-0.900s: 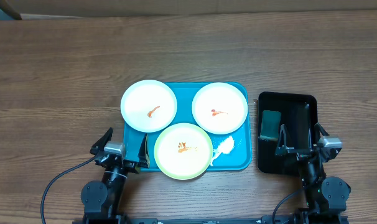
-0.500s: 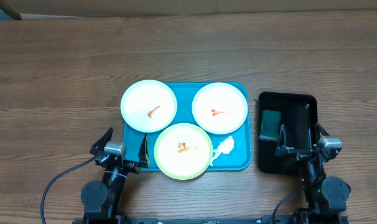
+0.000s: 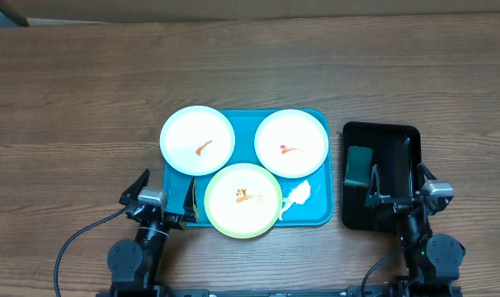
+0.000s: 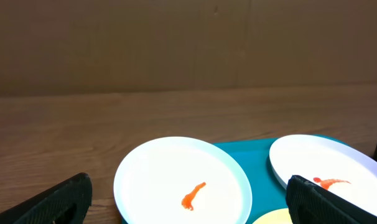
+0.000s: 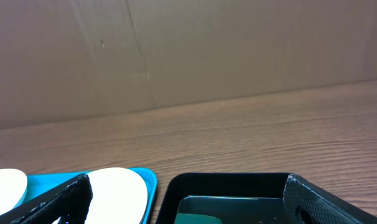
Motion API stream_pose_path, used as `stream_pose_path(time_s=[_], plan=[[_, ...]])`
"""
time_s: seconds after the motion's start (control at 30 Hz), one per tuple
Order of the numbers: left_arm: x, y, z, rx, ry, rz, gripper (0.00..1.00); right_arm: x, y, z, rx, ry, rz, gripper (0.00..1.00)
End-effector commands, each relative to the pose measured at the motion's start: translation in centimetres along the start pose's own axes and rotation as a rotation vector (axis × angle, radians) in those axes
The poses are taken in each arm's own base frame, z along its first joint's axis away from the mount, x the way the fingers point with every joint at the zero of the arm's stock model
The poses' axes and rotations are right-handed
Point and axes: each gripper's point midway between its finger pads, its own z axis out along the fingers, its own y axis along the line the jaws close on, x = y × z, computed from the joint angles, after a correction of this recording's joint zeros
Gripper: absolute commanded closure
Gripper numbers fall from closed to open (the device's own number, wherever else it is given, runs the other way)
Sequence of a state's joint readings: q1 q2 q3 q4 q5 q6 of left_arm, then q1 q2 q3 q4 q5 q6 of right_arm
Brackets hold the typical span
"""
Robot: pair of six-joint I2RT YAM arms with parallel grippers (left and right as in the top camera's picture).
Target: Clean dirty plates on tray and stack at the side
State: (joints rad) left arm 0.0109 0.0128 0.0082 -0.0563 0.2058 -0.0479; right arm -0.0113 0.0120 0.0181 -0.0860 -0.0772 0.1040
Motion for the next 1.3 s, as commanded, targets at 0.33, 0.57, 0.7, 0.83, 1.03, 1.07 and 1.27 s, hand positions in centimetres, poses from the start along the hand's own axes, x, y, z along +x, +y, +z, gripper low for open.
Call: stream_pose_path(time_s=[0.33,0.57,0.7,0.83,1.03,1.07,1.27], plan=[[0.0,0.0,0.0,0.003,-0.005,0.024,0.00,0.1,0.0,0.0,0.001,-0.006,0.000,0.00],[0.0,0.0,0.0,0.003,-0.005,0.024,0.00,0.1,0.0,0.0,0.001,-0.006,0.000,0.00],[0.0,0.0,0.0,0.001,-0.005,0.024,0.00,0.1,0.0,0.0,0.002,-0.006,0.000,0.00],[0.0,0.0,0.0,0.000,-0.005,0.024,0.00,0.1,0.0,0.0,0.001,-0.005,0.001,0.00],[-0.1,0.0,0.0,0.000,-0.007,-0.073,0.00,0.1,0.0,0.0,-0.001,-0.006,0.039,0.00],[-0.1,0.0,0.0,0.000,-0.007,-0.087,0.00,0.1,0.0,0.0,0.000,-0.006,0.058,0.00],[-1.0,0.0,-0.6,-0.014,0.024,-0.096,0.00,0.1,0.0,0.0,0.004,-0.001,0.145,0.00]])
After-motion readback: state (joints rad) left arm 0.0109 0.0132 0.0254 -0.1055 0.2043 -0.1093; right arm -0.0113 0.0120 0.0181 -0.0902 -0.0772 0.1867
